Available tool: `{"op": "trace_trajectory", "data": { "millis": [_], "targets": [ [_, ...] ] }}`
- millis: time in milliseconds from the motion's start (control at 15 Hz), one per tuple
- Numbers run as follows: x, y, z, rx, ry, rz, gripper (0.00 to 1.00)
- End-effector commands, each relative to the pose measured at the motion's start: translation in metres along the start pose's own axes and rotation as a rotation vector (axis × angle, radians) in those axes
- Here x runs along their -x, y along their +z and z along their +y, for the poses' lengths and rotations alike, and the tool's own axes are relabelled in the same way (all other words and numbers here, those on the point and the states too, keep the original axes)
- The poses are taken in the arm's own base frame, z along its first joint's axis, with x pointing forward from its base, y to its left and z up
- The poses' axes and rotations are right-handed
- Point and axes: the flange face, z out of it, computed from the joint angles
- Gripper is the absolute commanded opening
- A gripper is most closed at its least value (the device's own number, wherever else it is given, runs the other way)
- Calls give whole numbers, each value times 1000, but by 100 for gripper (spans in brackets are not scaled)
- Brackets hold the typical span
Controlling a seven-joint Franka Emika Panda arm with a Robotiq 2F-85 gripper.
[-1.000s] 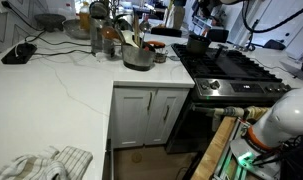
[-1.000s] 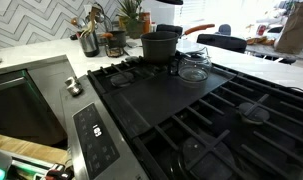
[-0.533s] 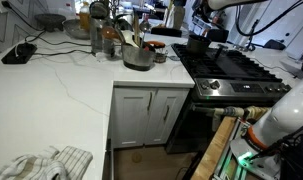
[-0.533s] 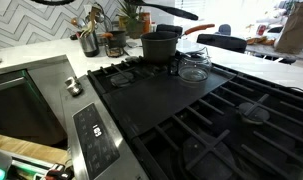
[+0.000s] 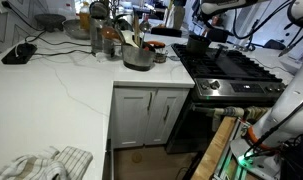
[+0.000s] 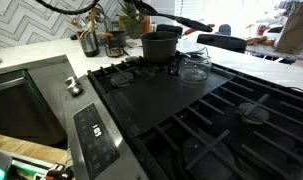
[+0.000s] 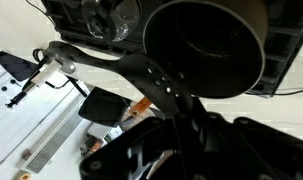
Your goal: Remove the black slotted ladle from the holder and put it on top of the black pot
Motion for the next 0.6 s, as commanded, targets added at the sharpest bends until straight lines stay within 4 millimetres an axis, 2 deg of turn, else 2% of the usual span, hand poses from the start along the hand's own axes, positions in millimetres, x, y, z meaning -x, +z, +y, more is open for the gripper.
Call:
{"op": "trace_trajectory", "data": {
  "millis": [0, 533],
  "targets": [
    [-17, 20, -7, 53, 13, -27, 2],
    [-23, 58, -39, 61, 3, -127, 2]
  ]
}}
